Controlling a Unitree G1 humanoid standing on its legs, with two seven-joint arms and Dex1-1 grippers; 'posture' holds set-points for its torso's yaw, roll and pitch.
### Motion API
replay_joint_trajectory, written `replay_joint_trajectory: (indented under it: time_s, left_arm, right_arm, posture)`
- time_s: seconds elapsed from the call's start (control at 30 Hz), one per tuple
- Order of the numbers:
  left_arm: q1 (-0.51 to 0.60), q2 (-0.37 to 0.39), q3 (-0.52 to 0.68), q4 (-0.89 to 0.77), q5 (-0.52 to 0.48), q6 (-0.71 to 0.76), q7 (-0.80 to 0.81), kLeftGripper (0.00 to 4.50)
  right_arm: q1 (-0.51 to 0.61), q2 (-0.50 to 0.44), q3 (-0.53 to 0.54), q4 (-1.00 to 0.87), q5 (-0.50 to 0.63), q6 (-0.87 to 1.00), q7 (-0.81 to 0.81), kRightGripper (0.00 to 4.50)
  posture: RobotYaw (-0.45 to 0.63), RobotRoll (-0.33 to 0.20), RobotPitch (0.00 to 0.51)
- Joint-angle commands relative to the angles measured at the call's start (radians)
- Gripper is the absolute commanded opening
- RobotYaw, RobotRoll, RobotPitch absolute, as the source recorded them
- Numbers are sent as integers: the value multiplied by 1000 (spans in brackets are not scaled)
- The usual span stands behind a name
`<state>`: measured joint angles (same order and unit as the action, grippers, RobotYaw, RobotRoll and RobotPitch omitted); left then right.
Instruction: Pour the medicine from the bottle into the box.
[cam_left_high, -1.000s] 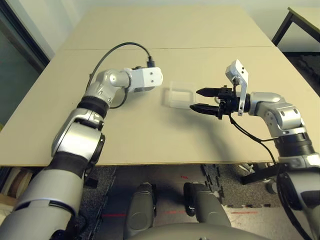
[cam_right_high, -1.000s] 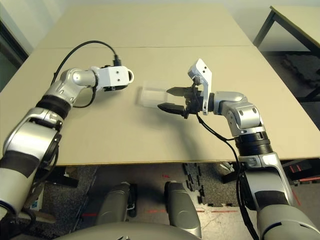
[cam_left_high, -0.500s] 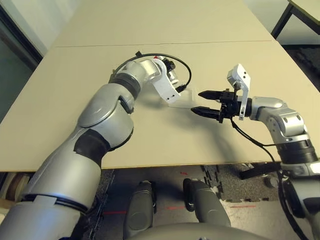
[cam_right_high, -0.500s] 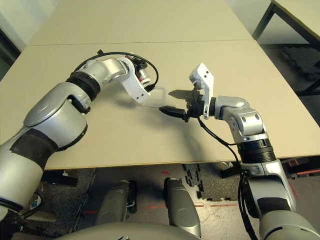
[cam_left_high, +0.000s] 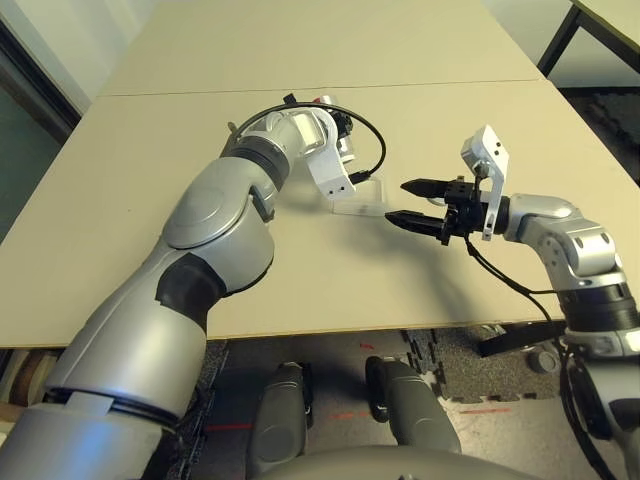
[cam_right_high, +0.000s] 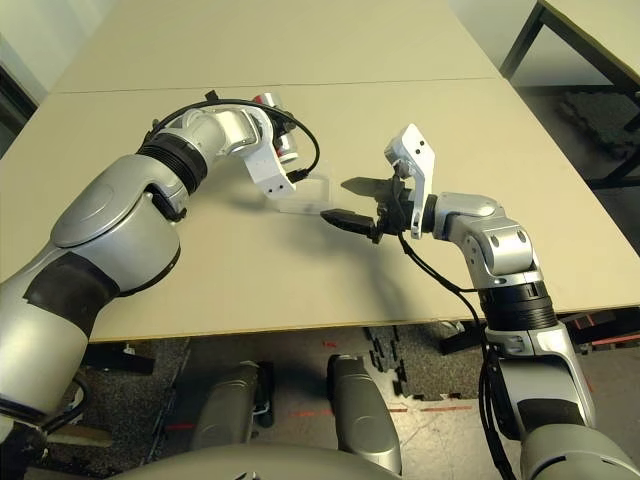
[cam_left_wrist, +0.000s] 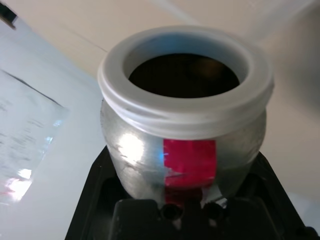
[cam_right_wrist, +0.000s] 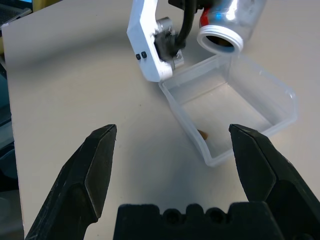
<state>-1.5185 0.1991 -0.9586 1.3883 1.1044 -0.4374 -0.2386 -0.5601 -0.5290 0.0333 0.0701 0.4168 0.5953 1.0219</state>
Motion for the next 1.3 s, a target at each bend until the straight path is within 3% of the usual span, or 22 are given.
replay_joint_trajectory:
  time_s: [0.03,0.33,0.63,0.9,1.3]
  left_arm:
    - [32,-5,210,3,-229,-18,-186,2605]
    - [155,0,675,-42,-698,142,-587,2605]
    - [270,57,909,-131,-933,270,-599,2605]
    - [365,104,1023,-213,-1041,279,-461,2605]
    - [544,112,1104,-261,-1108,177,-245,2605]
  right_arm:
    - [-11,2,15,17,0,-6,10,4500]
    - [-28,-12,11,54,-10,-23,23,4500]
    - [-49,-13,14,91,-22,-40,37,4500]
    - [-79,-9,19,129,-33,-55,54,4500]
    - [-91,-11,18,143,-44,-60,64,4500]
  posture:
    - [-97,0,130]
    - [-87,0,136]
    - [-65,0,138]
    - [-58,0,141]
    - [-70,0,140]
